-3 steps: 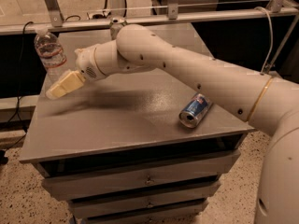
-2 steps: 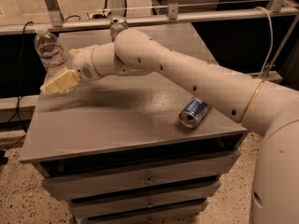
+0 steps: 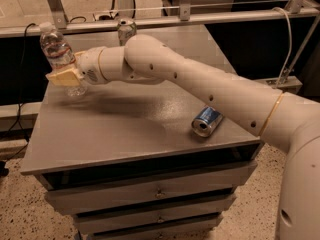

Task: Move water bottle near 7up can

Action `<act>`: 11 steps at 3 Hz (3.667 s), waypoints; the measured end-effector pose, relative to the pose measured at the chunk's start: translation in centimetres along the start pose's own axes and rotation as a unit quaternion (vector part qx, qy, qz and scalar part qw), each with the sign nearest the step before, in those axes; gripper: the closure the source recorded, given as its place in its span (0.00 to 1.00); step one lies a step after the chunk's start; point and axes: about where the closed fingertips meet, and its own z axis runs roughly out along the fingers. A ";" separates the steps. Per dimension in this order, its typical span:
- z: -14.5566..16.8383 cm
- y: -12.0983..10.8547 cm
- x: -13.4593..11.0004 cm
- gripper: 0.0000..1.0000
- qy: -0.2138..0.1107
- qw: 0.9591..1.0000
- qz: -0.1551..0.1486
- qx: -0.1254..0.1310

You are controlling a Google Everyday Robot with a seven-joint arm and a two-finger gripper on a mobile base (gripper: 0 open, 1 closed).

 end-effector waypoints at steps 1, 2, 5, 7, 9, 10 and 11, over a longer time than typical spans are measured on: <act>-4.4 -2.0 -0.2 0.82 0.014 0.999 -0.017 0.040; -11.0 -5.2 -0.3 1.00 0.023 0.996 -0.027 0.084; -16.3 -10.8 -0.3 1.00 0.020 0.987 -0.038 0.155; -18.6 -18.3 1.1 1.00 0.011 0.979 -0.028 0.199; -16.7 -21.7 3.0 1.00 -0.019 0.981 0.004 0.191; -15.3 -22.4 3.4 1.00 -0.032 0.983 0.016 0.179; -15.1 -22.8 3.7 0.85 -0.037 0.982 0.027 0.181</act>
Offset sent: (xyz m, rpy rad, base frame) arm 0.0402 -0.2234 0.0537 -0.0941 -0.1193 -0.2794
